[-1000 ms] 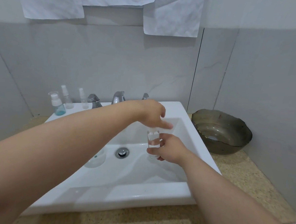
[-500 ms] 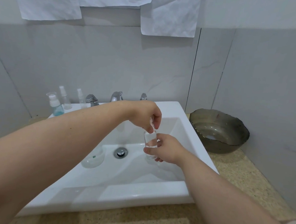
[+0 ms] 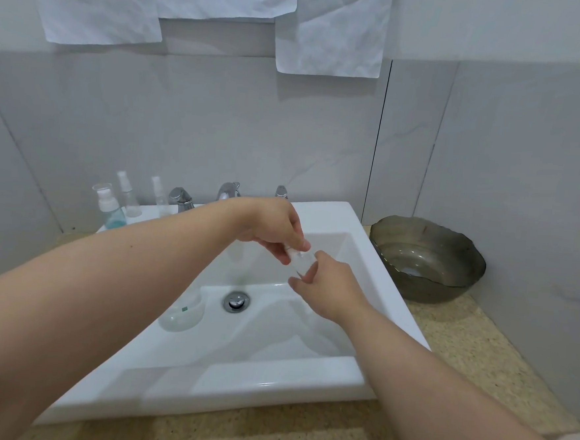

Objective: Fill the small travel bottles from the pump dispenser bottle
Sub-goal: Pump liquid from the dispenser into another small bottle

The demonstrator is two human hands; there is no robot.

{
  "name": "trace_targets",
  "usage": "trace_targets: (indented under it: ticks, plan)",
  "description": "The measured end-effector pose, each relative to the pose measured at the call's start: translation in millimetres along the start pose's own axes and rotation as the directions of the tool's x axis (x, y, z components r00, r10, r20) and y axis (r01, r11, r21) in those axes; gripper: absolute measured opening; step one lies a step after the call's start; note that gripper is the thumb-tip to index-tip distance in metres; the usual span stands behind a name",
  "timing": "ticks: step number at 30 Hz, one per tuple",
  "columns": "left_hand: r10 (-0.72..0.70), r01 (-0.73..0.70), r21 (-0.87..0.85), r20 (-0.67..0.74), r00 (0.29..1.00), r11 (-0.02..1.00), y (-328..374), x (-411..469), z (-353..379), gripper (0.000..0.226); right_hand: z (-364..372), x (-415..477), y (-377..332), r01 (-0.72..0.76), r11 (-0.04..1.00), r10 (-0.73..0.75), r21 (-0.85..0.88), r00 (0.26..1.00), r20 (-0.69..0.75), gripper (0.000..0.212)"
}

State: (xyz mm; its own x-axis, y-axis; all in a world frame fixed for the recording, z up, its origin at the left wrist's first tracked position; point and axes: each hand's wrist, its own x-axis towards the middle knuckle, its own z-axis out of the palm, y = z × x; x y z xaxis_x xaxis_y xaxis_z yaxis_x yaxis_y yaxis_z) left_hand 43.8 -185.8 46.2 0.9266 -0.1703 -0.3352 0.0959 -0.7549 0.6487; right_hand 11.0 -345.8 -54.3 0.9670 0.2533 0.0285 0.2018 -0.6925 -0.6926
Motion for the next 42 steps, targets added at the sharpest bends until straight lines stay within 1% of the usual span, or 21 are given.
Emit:
trace_targets:
  ticks: [1,3,6,8,12,15,17,19,21,23,25,27,29,31,32,34,36,37,40,42]
  plan:
    - [0.024,-0.024,-0.013,0.0,1.0,1.0,-1,-1,-1,0.016,-1,1,0,-0.002,1.0,0.002,0.005,1.0,-0.017,0.025]
    - [0.09,-0.09,0.014,-0.014,0.996,0.996,-1,-3,-4,0.016,-2,2,-2,-0.017,0.997,0.02,0.079,0.999,-0.028,0.015]
    - [0.166,-0.161,0.102,-0.045,0.985,0.982,1,-11,-4,0.015,-3,2,-3,-0.048,0.966,0.045,0.252,0.999,0.016,0.013]
    - [0.191,-0.185,0.131,-0.032,0.981,0.974,1,-13,-4,0.015,-4,0,-2,-0.075,0.949,0.054,0.308,0.996,0.076,0.019]
    - [0.187,-0.186,0.14,0.005,0.982,0.972,-2,-14,-3,0.017,-5,-1,0,-0.097,0.938,0.053,0.332,0.989,0.139,0.027]
    - [0.14,-0.135,0.13,-0.023,0.99,0.982,0,-14,-1,0.02,-1,-4,-2,-0.079,0.933,0.026,0.351,0.988,0.153,0.035]
    - [0.12,-0.105,0.163,-0.082,0.989,0.981,2,-15,1,0.027,1,-6,-4,-0.019,0.952,-0.024,0.304,0.99,0.139,0.042]
    - [0.116,-0.085,0.187,-0.161,0.98,0.979,1,-16,5,0.039,1,-6,-2,0.057,0.974,-0.074,0.218,0.995,0.068,0.047]
    - [0.134,-0.101,0.161,-0.206,0.969,0.982,1,-18,10,0.046,-2,-6,2,0.093,0.984,-0.092,0.154,0.996,-0.013,0.046]
    - [0.139,-0.117,0.107,-0.235,0.962,0.987,-1,-20,14,0.048,-4,-6,4,0.061,0.978,-0.056,0.201,0.998,-0.03,0.044]
    - [0.15,-0.132,0.086,-0.275,0.95,0.988,-4,-20,17,0.043,-6,-5,3,0.03,0.969,-0.02,0.246,0.999,-0.043,0.05]
    - [0.155,-0.13,0.096,-0.335,0.929,0.987,-7,-21,25,0.041,-10,-4,2,-0.003,0.967,0.028,0.254,0.995,-0.097,0.054]
    - [0.098,-0.094,0.031,-0.44,0.893,0.995,-14,-19,37,0.047,-17,-1,2,-0.006,0.964,0.064,0.265,0.976,-0.21,0.049]
    - [-0.01,-0.042,-0.081,-0.554,0.833,0.996,-23,-14,53,0.05,-31,4,2,0.021,0.958,0.086,0.285,0.93,-0.357,0.041]
    - [-0.044,-0.008,-0.088,-0.57,0.821,0.996,-26,-10,60,0.051,-40,9,2,0.025,0.956,0.105,0.293,0.902,-0.42,0.037]
    - [-0.048,0.018,-0.066,-0.505,0.862,0.998,-28,0,75,0.052,-61,18,7,-0.003,0.952,0.168,0.307,0.842,-0.512,0.029]
    - [-0.015,-0.017,-0.069,-0.433,0.901,0.997,-21,10,88,0.05,-83,30,17,-0.035,0.952,0.21,0.304,0.796,-0.568,0.03]
    - [0.003,-0.043,-0.087,-0.419,0.908,0.995,-17,14,94,0.048,-94,34,22,-0.046,0.952,0.223,0.303,0.782,-0.582,0.032]
    - [0.039,-0.106,-0.134,-0.427,0.904,0.985,-7,28,110,0.046,-128,42,44,-0.106,0.959,0.247,0.263,0.767,-0.592,0.034]
    - [0.054,-0.125,-0.126,-0.456,0.888,0.984,-10,33,119,0.044,-147,47,60,-0.213,0.964,0.267,0.161,0.777,-0.57,0.029]
